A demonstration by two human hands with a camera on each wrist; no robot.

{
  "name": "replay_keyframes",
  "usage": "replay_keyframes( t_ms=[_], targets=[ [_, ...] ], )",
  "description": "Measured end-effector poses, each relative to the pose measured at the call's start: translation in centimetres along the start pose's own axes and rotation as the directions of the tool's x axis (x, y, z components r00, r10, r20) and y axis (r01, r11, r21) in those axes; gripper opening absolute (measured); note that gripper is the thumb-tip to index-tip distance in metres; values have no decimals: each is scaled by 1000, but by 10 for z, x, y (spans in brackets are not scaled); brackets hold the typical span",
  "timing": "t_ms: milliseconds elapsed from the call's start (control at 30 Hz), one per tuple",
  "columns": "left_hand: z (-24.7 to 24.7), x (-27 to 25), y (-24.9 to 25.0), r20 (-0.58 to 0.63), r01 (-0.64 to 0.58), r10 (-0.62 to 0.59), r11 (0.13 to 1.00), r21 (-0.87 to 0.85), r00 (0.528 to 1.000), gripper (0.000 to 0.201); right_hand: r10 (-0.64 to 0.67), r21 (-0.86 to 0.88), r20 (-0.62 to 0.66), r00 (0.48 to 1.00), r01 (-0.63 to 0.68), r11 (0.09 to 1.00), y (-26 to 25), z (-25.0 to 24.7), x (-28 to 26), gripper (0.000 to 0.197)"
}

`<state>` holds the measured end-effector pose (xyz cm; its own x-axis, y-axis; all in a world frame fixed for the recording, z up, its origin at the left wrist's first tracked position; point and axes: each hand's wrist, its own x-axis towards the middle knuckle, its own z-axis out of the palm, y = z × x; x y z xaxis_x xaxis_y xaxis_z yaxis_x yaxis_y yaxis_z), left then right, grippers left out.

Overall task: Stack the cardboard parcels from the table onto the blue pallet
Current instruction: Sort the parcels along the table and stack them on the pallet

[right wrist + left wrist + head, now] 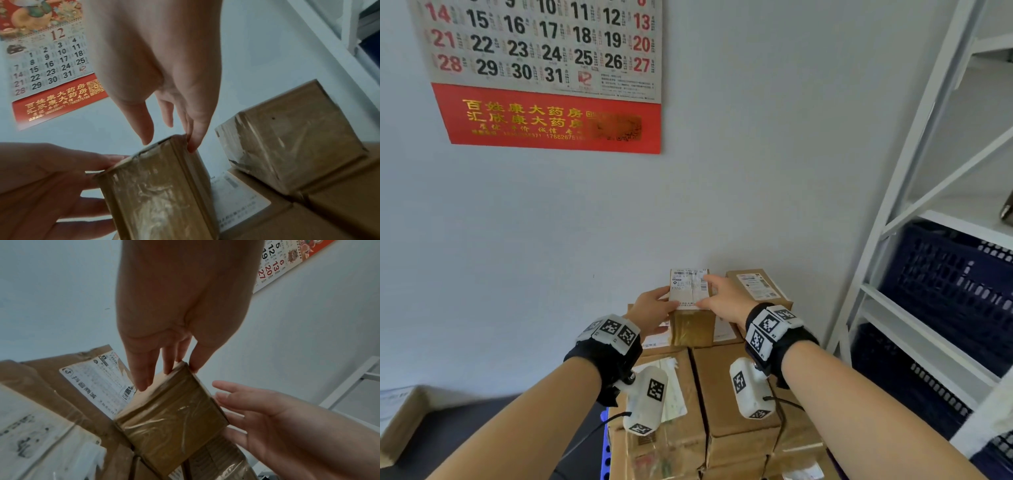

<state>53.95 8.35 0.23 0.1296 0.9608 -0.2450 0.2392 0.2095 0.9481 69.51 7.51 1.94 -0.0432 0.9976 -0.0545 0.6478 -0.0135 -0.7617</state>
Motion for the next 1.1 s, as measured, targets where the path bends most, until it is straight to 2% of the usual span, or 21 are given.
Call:
replay_keyframes(
  t_ms=[100,267,600,967,1100],
  targets=[
    [0,4,-1,-22,34,-34,999,1,999,47,-54,-81,37,998,57,995,-1,-11,1,62],
    [3,6,1,3,87,-87,996,19,996,54,-130,-166,21,991,132,977,6,-32,2,55],
    [29,12,7,47,100,-100,995,-1,994,49,-39,-260,81,996,59,964,37,-54,3,56],
    [51,16,9,39,88,-88,996,-10,995,52,-22,-321,131,991,63,945,42,-55,0,50],
    [56,15,10,24,79,-78,997,-26,997,40,-21,-320,135,991,64,945,42,-54,-1,48]
  ],
)
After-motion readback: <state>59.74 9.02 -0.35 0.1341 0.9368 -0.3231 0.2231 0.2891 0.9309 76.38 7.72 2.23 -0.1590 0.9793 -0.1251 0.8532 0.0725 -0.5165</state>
